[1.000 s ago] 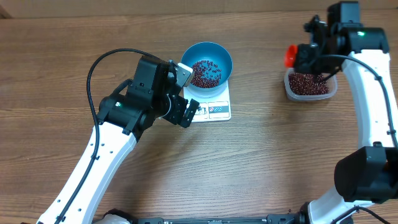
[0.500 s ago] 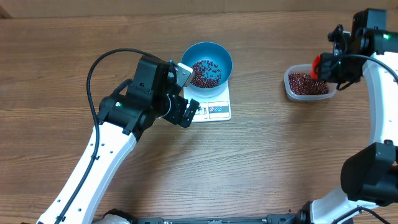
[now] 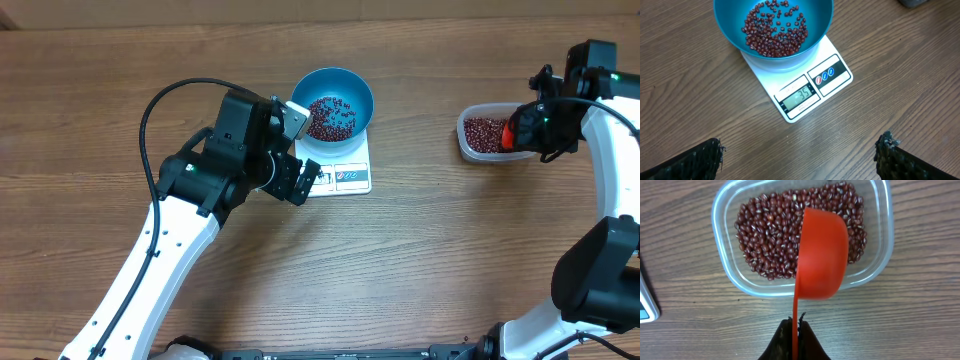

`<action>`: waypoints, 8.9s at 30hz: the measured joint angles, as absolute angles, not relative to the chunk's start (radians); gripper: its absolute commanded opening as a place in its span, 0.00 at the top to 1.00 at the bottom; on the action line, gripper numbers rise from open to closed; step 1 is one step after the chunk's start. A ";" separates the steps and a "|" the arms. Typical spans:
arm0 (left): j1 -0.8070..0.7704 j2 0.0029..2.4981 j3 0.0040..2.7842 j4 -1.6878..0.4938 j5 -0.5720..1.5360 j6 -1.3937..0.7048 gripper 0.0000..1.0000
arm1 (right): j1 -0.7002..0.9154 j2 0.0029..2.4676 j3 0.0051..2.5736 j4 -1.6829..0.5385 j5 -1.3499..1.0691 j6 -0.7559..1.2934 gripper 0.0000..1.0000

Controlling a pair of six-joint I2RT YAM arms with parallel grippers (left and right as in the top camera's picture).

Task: Scoop item into bowl and weigh 150g on scale
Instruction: 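Return the empty scoop with the right gripper to the bean tub, then scoop red beans from the tub with the right gripper, then move the scoop over the teal bowl and pour the beans in, then bring the empty scoop back over the bean tub with the right gripper, then lower the scoop into the beans and lift it filled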

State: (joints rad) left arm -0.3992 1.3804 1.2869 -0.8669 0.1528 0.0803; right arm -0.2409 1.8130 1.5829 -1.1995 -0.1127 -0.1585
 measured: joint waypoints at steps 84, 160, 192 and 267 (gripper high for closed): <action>-0.399 1.380 1.287 -0.867 0.153 0.080 0.00 | -0.167 1.971 1.670 -1.212 -1.081 -0.294 0.96; -0.399 1.380 1.287 -0.867 0.153 0.080 0.00 | 0.545 1.971 1.963 -1.122 0.209 -0.133 0.96; -0.399 1.380 1.287 -0.867 0.153 0.080 0.00 | -0.223 1.850 1.799 -1.405 0.004 -0.079 0.96; -0.399 1.380 1.287 -0.867 0.153 0.080 0.00 | -0.271 1.928 1.628 -1.219 -0.036 -0.290 0.96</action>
State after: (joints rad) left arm -0.3992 1.3804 1.2869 -0.8669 0.1528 0.0799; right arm -0.2707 1.9282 1.6283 -1.2186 -0.0357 -0.2901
